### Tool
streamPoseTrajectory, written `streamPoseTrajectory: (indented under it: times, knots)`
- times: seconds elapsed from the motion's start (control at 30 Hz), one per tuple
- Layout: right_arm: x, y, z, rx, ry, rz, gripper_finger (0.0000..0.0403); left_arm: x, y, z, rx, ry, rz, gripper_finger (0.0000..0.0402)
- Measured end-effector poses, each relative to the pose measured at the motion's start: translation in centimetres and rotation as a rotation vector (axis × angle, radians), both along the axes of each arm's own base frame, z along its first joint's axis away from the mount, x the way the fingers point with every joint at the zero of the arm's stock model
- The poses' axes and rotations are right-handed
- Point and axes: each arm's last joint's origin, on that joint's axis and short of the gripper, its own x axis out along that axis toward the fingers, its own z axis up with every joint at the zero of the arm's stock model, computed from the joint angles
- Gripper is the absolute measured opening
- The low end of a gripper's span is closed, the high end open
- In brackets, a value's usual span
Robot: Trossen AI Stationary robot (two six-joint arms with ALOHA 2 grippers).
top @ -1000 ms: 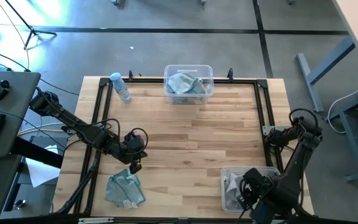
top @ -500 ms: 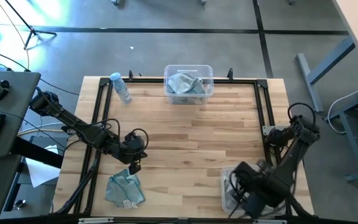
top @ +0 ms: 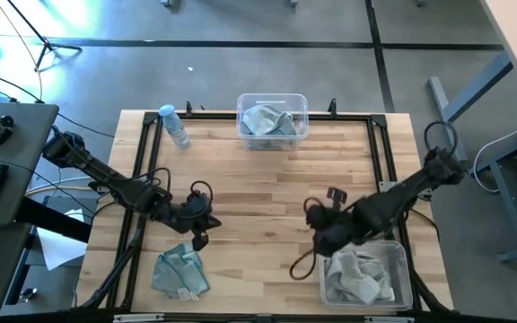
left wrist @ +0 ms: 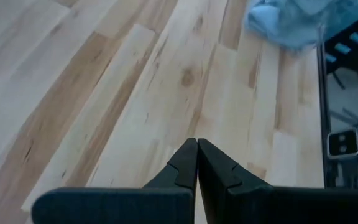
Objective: Sort microfiber towel by color & place in baskets
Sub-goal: Put the blue towel into the top transparent bin
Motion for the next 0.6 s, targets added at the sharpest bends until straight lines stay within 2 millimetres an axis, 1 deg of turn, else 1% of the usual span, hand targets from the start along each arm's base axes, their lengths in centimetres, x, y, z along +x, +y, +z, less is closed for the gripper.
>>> streamPoseTrajectory:
  times: [0.1, 0.2, 0.33, 0.47, 0.53, 0.6]
  knots:
    - [-1.4, -1.7, -1.1, 0.035, -0.091, 0.035, 0.0001, 0.3, 0.2, 0.2, -0.009, -0.023, 0.014, 0.0000]
    - [-3.4, -3.1, -2.8, 0.068, -0.195, 0.078, 0.0001, 0.4, 0.5, 0.2, -0.014, -0.030, 0.028, 0.0000]
    - [-5.7, -4.9, -4.7, 0.141, -0.359, 0.143, 0.0000, 0.6, 0.6, 0.3, -0.026, -0.035, 0.046, 0.0000]
    - [-7.7, -6.7, -5.9, 0.235, -0.552, 0.207, 0.0000, 0.7, 0.8, 0.3, -0.030, -0.042, 0.054, 0.0000]
    - [-8.6, -7.7, -6.6, 0.224, -0.642, 0.225, 0.0000, 0.7, 0.8, 0.3, -0.030, -0.043, 0.056, 0.0000]
    - [-9.4, -8.7, -7.7, 0.176, -0.690, 0.223, 0.0000, 0.7, 0.8, 0.3, -0.027, -0.044, 0.060, 0.0000]
